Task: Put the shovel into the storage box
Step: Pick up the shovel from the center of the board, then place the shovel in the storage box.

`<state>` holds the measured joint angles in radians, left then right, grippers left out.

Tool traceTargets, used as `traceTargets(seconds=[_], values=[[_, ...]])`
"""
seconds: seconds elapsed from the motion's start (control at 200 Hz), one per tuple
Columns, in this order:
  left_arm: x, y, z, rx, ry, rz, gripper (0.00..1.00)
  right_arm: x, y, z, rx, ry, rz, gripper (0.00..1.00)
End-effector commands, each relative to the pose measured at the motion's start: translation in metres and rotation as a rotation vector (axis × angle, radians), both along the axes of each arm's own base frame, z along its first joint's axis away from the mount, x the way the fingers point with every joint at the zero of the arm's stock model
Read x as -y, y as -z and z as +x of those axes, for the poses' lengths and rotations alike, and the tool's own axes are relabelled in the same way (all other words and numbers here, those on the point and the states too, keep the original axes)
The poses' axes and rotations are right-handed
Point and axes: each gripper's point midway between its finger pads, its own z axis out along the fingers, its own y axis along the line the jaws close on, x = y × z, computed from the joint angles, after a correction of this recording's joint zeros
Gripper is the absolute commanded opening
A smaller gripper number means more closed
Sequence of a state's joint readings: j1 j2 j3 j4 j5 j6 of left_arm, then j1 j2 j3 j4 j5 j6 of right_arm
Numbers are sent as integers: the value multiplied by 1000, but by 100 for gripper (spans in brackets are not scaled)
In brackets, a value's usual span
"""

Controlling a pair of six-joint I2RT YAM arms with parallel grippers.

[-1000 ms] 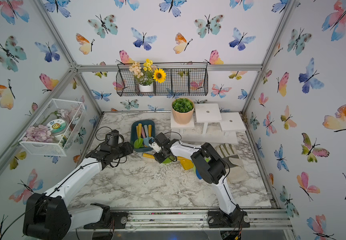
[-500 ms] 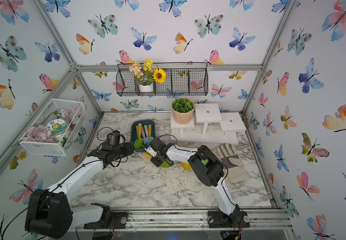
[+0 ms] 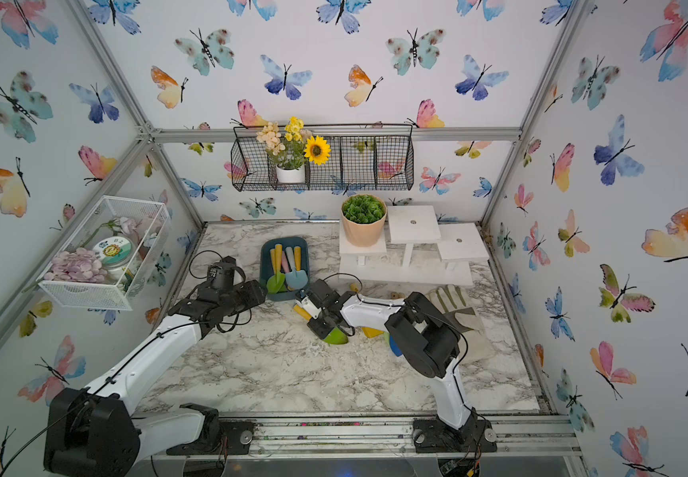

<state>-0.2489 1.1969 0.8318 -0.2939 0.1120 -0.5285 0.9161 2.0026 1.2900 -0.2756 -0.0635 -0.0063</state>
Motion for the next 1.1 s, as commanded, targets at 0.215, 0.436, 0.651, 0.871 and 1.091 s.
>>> traceTargets(seconds=[0.215,0.436,0.651,0.871,1.091], values=[[42,-59,-7,227,192,-212,57,-6,-74,-4,42,80,204,8],[68,-77,-15,298,283,-252,61,-21,-123,5,56,122,375,8],[100,-76,-19,296,328,-253,63,-29,-161,11,64,150,516,8],[101,-70,-10,283,281,-228,63,-23,-178,15,79,181,571,8],[103,-71,-2,290,268,-232,63,-19,-183,14,80,193,598,8]])
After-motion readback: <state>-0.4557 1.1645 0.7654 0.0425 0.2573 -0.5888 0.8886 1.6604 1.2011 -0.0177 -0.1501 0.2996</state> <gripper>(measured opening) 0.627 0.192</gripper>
